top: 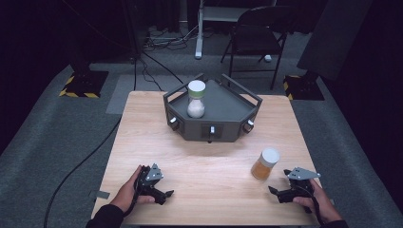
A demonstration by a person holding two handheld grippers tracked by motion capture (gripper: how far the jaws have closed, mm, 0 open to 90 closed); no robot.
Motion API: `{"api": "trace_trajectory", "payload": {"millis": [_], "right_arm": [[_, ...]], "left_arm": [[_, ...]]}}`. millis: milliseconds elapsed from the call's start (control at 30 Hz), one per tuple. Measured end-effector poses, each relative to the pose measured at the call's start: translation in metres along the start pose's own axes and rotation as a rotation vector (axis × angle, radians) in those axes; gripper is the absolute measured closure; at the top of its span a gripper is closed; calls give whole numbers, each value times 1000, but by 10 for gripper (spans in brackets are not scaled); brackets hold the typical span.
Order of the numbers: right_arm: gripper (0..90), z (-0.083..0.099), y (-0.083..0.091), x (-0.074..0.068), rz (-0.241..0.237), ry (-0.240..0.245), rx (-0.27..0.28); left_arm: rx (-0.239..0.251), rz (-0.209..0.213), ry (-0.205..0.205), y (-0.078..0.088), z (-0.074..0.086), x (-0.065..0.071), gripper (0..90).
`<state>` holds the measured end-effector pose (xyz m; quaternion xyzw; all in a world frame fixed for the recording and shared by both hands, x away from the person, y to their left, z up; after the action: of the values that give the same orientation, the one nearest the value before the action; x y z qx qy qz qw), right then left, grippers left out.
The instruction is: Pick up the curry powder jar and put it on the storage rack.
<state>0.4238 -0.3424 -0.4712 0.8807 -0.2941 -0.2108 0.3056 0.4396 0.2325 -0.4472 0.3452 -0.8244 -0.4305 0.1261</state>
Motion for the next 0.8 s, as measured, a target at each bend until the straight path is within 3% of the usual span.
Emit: {"api": "trace_trajectory", "payload": {"millis": [500, 800], "right_arm": [[11, -19, 10, -8, 32, 22, 70], [10, -29, 10, -13, 62, -11, 101]], "left_arm": [[0, 0, 0, 0, 0, 0, 3], [-1, 0, -2, 0, 0, 0, 3]]}}
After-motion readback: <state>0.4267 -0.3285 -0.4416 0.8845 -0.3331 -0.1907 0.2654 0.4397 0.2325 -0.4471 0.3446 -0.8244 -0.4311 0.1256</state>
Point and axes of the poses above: each handheld gripper's, and its own axes: y roughly backward along the jaws, z roughly out of its underside, x roughly to its right, the point moved 10 cm from there along -y, roughly forward along the jaws, and after that the axes turned 10 degrees about -z, right-handed, at the moved point
